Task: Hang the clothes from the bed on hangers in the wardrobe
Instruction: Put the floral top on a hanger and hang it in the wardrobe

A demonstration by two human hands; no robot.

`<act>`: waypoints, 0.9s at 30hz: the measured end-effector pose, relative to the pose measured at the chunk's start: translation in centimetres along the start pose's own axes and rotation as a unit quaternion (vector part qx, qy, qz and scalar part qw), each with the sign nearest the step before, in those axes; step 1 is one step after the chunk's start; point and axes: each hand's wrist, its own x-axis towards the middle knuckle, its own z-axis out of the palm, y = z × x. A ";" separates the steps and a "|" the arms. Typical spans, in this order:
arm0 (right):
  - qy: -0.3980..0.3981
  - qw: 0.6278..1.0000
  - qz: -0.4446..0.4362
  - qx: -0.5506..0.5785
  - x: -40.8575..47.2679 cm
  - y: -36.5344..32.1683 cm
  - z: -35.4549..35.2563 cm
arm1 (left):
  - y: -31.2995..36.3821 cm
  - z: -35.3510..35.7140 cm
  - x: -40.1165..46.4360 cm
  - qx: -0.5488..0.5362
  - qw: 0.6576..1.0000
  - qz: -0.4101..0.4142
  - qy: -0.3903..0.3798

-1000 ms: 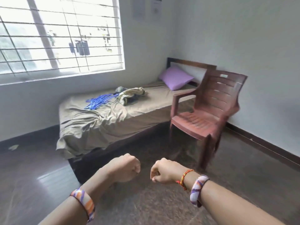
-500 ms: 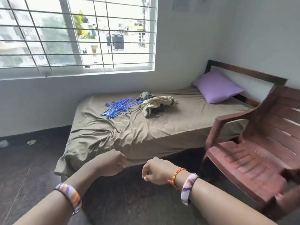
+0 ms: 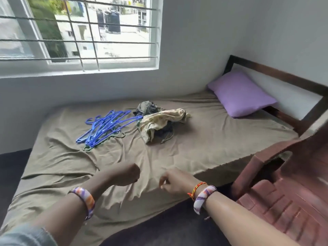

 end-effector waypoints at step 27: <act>-0.198 0.975 0.044 0.089 35.6 24.6 -6.9 | -14.5 2.1 47.0 -0.225 0.914 -0.329 -0.072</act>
